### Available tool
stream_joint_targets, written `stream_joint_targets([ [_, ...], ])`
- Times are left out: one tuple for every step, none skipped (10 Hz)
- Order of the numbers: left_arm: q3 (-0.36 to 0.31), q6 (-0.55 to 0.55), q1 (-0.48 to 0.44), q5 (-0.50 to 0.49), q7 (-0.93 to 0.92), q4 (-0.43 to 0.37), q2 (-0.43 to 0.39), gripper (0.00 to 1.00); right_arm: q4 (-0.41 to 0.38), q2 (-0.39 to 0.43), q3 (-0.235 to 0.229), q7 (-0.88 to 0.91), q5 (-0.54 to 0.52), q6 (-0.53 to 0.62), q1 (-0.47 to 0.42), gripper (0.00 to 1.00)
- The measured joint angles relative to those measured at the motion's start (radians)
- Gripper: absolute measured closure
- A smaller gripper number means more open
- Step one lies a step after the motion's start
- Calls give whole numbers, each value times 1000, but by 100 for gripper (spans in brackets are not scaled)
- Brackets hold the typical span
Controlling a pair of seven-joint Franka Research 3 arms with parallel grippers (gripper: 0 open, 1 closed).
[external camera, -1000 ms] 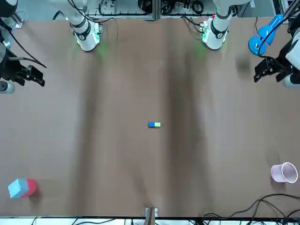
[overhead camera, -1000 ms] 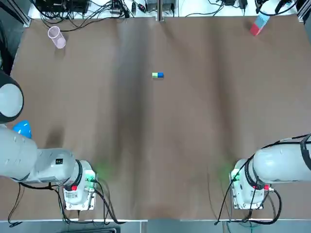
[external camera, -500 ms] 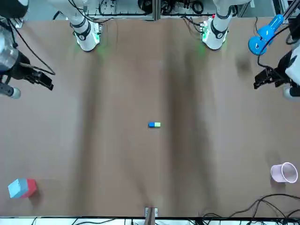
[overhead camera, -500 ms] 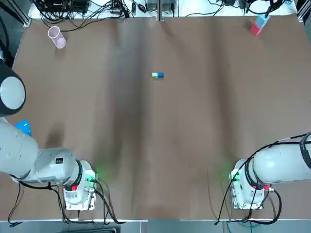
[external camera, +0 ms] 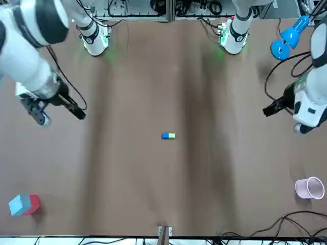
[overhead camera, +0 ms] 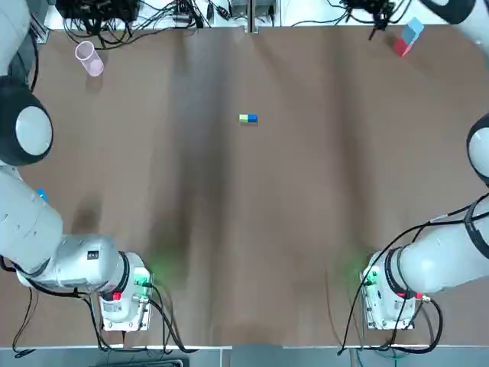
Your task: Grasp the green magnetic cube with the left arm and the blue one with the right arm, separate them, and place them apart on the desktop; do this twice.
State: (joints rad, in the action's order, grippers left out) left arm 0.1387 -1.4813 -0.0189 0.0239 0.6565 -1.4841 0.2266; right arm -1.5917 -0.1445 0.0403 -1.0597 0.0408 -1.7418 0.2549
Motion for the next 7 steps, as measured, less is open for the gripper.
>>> stream_joint_targets([
  [2, -22, 20, 30, 125, -11, 23, 0, 0, -18, 1, -144, 0, -34, 49, 2],
  [4, -52, 45, 50, 265, -17, 52, 0, 0, -39, 2, -284, -1, -66, 102, 4],
  [5, -87, 63, 72, 379, -22, 74, 0, 0, -65, 2, -408, 0, -86, 155, 4],
  [7, -141, 71, 106, 478, -37, 85, 0, 0, -99, 3, -536, 0, -94, 212, 4],
  [12, -207, 78, 138, 580, -65, 89, 0, 1, -139, 3, -652, 0, -118, 266, 4],
  [15, -276, 99, 166, 693, -98, 92, 0, 4, -182, 3, -748, -1, -158, 309, 3],
  [17, -342, 131, 183, 804, -133, 103, 0, 12, -223, 2, -832, -2, -196, 339, 3],
])
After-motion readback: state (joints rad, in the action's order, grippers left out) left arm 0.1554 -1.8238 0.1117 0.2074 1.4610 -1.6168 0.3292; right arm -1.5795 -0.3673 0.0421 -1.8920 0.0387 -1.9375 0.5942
